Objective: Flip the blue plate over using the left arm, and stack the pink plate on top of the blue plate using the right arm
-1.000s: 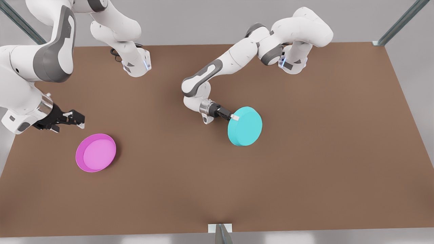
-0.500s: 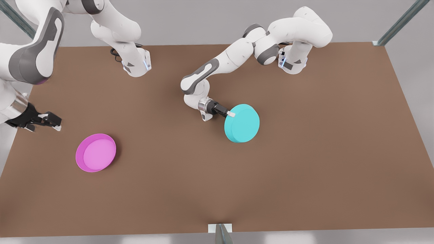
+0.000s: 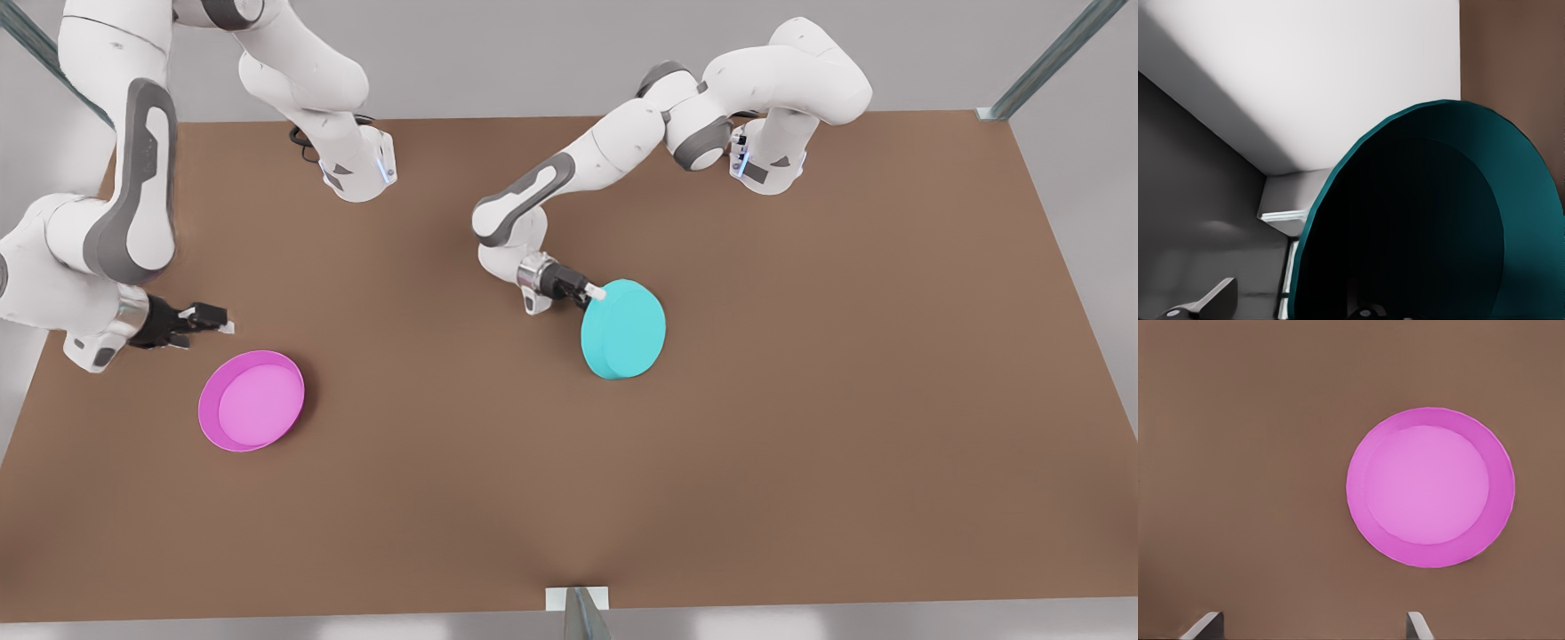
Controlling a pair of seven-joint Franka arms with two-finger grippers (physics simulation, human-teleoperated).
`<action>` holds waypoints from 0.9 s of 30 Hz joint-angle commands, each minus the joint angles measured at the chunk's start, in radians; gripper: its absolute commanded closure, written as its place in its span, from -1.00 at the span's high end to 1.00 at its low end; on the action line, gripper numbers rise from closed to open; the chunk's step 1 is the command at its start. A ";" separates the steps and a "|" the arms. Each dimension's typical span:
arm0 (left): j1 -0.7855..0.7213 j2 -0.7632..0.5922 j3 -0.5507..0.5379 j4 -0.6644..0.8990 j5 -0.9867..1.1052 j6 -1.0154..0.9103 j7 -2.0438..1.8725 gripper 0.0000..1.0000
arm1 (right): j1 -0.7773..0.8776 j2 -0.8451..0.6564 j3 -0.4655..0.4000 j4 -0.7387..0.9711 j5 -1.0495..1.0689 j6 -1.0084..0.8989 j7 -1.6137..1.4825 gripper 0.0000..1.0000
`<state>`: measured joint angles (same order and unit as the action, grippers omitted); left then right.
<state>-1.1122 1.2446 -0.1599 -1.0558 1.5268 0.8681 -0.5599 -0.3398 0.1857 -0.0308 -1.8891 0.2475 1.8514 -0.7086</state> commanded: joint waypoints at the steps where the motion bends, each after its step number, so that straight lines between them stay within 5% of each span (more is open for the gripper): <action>1: 0.000 0.003 -0.004 0.003 -0.023 0.002 0.000 0.99 | -0.002 0.018 0.000 -0.007 0.009 0.006 -0.064 1.00; 4: 0.000 0.006 -0.041 0.034 -0.074 0.028 0.000 0.99 | -0.082 0.141 -0.004 0.125 0.001 0.002 -0.181 1.00; 6: -0.001 0.007 -0.056 0.045 -0.108 0.032 -0.002 0.99 | -0.082 0.348 -0.043 0.321 0.012 -0.006 -0.173 1.00; 10: -0.015 0.042 -0.058 0.106 -0.177 0.057 -0.020 0.99 | -0.091 0.486 -0.083 0.402 0.151 -0.144 0.143 1.00; 27: -0.043 0.041 -0.101 0.201 -0.344 0.183 -0.098 0.97 | -0.100 0.647 -0.080 0.532 0.164 -0.144 0.284 1.00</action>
<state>-1.1551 1.2855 -0.2709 -0.8534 1.1969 1.0535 -0.6646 -0.4401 0.8330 -0.1091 -1.3575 0.4111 1.7073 -0.4232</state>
